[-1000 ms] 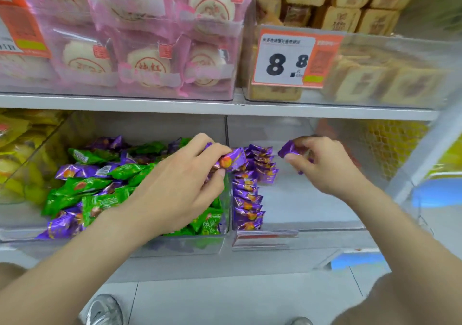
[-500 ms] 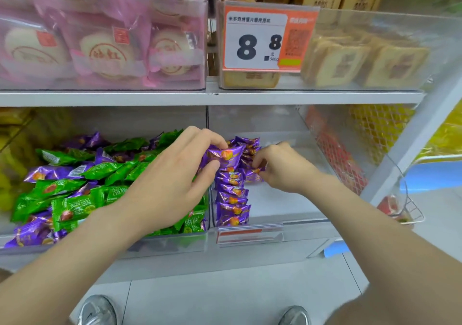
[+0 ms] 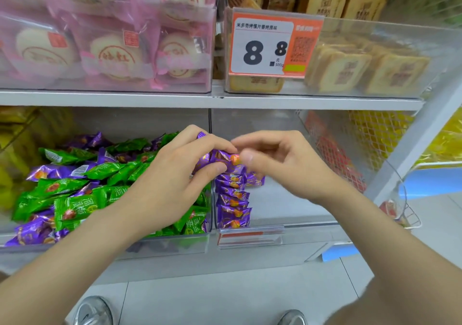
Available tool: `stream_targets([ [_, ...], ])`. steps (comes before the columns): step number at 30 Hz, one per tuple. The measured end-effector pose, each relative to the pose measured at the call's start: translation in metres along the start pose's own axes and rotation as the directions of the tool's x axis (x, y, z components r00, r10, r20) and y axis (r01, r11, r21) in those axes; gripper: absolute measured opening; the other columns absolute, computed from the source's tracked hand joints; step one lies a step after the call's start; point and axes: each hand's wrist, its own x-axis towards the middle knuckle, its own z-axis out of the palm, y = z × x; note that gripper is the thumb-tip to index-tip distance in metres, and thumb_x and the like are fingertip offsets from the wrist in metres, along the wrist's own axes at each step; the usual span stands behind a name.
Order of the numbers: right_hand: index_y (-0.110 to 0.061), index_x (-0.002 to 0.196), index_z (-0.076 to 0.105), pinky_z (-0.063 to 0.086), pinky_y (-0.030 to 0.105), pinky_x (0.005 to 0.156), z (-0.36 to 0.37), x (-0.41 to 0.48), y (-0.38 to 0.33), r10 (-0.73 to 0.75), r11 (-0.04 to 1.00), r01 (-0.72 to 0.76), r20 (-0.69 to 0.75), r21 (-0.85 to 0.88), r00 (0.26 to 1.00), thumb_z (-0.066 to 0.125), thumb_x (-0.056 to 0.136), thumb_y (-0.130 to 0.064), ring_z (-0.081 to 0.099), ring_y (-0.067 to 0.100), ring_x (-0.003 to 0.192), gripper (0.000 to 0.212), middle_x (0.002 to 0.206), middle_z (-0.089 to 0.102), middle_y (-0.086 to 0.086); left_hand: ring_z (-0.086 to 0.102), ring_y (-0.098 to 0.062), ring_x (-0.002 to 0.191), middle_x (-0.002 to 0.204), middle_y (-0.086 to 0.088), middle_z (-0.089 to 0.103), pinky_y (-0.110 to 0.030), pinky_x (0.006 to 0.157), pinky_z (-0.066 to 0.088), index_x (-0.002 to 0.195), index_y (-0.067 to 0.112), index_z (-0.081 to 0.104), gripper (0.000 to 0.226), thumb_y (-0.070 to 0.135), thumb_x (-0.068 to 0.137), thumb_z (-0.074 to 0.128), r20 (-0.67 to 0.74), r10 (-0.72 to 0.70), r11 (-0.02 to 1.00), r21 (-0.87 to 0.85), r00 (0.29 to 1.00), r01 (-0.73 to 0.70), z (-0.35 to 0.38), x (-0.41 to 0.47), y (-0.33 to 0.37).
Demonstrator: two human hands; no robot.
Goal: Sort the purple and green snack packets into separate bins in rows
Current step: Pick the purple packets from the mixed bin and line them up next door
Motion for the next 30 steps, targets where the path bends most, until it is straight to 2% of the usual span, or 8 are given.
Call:
stream_targets([
  [3,-0.010,0.116,0.076,0.064,0.047,0.086,0.002,-0.006,-0.005,-0.019,1.000,0.019,0.037,0.001,0.999,0.082,0.087,-0.012,0.076,0.036,0.097,0.030,0.102,0.081,0.008,0.059,-0.006,0.109,0.113,0.012,0.056,-0.017,0.090,0.042,0.127,0.037,0.067,0.029,0.030,0.099,0.069,-0.009,0.006,0.999,-0.035,1.000,-0.006,0.001,0.002,0.003],
  [7,-0.013,0.108,0.080,0.062,0.032,0.076,-0.027,0.004,0.015,0.003,0.984,-0.022,-0.108,-0.177,0.994,0.085,0.087,-0.014,0.075,0.017,0.077,0.022,0.088,0.081,0.001,0.054,0.003,0.110,0.119,0.015,0.054,-0.011,0.090,0.039,0.143,0.035,0.054,0.045,0.029,0.100,0.066,-0.014,-0.038,0.999,-0.024,0.999,0.037,0.010,0.000,0.006],
  [10,-0.023,0.101,0.082,0.058,0.030,0.076,-0.044,0.008,0.043,0.019,0.799,-0.082,-0.111,-0.596,0.994,0.089,0.083,-0.026,0.072,0.006,0.070,0.019,0.075,0.076,-0.010,0.051,0.008,0.094,0.106,0.021,0.051,-0.009,0.080,0.036,0.148,0.033,0.049,0.050,0.012,0.103,0.057,-0.066,-0.132,0.990,-0.050,0.989,0.129,0.013,-0.001,0.008],
  [13,-0.026,0.103,0.082,0.056,0.034,0.081,-0.040,0.011,0.067,0.145,0.637,-0.080,0.017,-0.767,0.989,0.087,0.084,-0.029,0.068,0.012,0.077,0.020,0.083,0.077,-0.006,0.048,0.003,0.075,0.083,0.017,0.045,-0.012,0.070,0.035,0.152,0.038,0.043,0.061,0.005,0.101,0.052,-0.086,-0.198,0.977,-0.096,0.976,0.190,0.011,-0.001,0.010],
  [18,-0.022,0.112,0.079,0.051,0.032,0.091,-0.023,0.018,0.084,0.147,0.537,-0.024,0.066,-0.843,0.987,0.081,0.088,-0.028,0.067,0.021,0.101,0.024,0.105,0.077,-0.002,0.045,-0.012,0.062,0.071,0.005,0.045,-0.022,0.062,0.039,0.154,0.042,0.031,0.067,0.011,0.101,0.057,-0.088,-0.247,0.966,-0.106,0.965,0.237,0.012,-0.003,0.009],
  [21,-0.021,0.105,0.078,0.053,0.034,0.088,-0.020,0.019,0.085,0.131,0.539,-0.039,0.038,-0.841,0.991,0.082,0.085,-0.028,0.067,0.021,0.093,0.022,0.099,0.076,-0.003,0.051,-0.013,0.071,0.077,0.009,0.050,-0.026,0.067,0.044,0.152,0.040,0.031,0.065,0.014,0.100,0.060,-0.081,-0.243,0.967,-0.096,0.967,0.235,0.013,-0.005,0.007],
  [25,-0.029,0.102,0.078,0.057,0.038,0.082,-0.019,0.020,0.086,0.112,0.520,-0.037,0.026,-0.853,0.993,0.084,0.084,-0.034,0.057,0.014,0.075,0.019,0.098,0.076,-0.006,0.067,-0.007,0.089,0.106,0.024,0.069,-0.033,0.085,0.052,0.132,0.033,0.046,0.045,0.018,0.097,0.071,-0.071,-0.266,0.956,-0.147,0.961,0.254,0.012,-0.004,0.003],
  [30,-0.032,0.105,0.077,0.056,0.039,0.076,-0.017,0.019,0.088,0.077,0.481,-0.008,0.033,-0.877,0.996,0.081,0.082,-0.039,0.065,0.022,0.093,0.024,0.099,0.066,-0.004,0.062,0.000,0.102,0.107,0.021,0.066,-0.023,0.084,0.049,0.120,0.037,0.067,0.032,0.019,0.094,0.073,-0.101,-0.188,0.982,-0.026,0.977,0.186,0.009,-0.004,0.001],
])
